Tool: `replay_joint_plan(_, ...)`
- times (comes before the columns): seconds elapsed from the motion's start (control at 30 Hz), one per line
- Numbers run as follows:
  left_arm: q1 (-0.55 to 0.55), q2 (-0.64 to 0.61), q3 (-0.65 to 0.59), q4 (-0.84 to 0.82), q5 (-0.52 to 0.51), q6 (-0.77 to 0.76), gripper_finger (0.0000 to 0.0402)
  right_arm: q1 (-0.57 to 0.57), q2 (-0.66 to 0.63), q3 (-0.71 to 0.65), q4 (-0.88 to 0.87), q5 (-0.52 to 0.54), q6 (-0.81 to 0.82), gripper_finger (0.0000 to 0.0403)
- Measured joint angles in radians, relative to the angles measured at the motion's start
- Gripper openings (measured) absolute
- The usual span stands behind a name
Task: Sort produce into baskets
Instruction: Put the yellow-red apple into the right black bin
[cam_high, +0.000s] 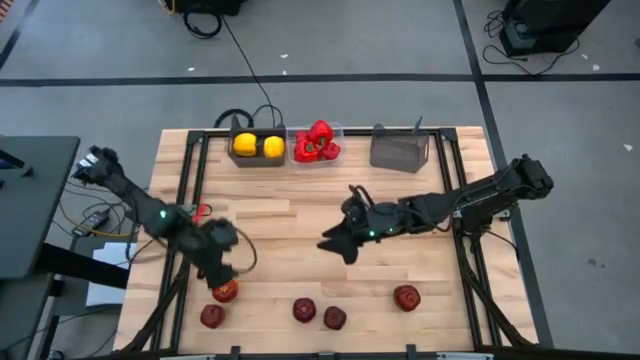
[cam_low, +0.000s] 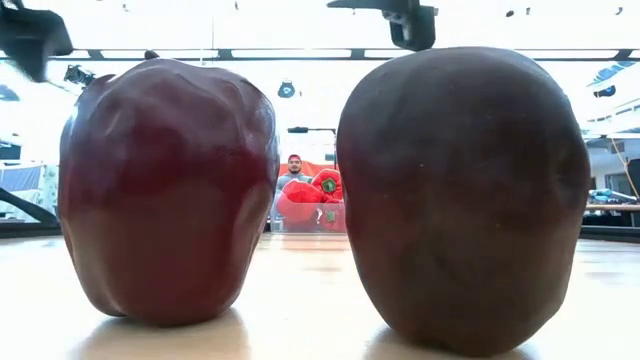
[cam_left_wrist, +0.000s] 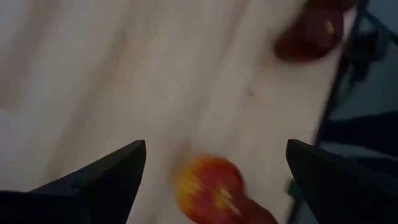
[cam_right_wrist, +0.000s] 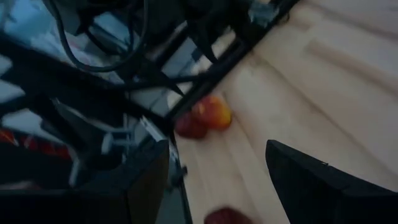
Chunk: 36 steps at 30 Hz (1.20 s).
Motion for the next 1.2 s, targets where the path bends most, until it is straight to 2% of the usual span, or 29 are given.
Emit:
replay_joint_plan(0.17,-0.095,0.137,0.000,0.003,0.051,-0.051,0.0392,0.079,0.000,0.000,-0.073,0.025,-0.011,0.0276)
replay_joint_plan(0.43,-0.118,0.302,0.000,0.006,0.190,-0.174,0.0392,0.161,0.000,0.000,-0.114,0.066,-0.038,0.0276)
replay_joint_plan(0.63,-0.118,0.371,0.000,0.024,0.178,-0.190,0.0392,0.194,0.000,0.000,-0.117,0.076,-0.041,0.0276)
replay_joint_plan(0.83,-0.118,0.463,0.000,0.056,0.177,-0.171,0.0391,0.243,0.000,0.000,-0.121,0.140,-0.030,0.0276)
replay_joint_plan(0.93,-0.118,0.494,0.000,0.074,0.151,-0.170,0.0369,0.269,0.000,0.000,-0.126,0.194,-0.006,0.0276)
replay_joint_plan(1.03,-0.114,0.498,0.002,0.082,0.128,-0.179,0.0322,0.296,0.000,0.000,-0.125,0.254,0.032,0.0276)
replay_joint_plan(1.2,-0.082,0.480,0.033,0.081,0.104,-0.182,0.0320,0.337,0.000,0.000,-0.131,0.338,0.066,0.0276)
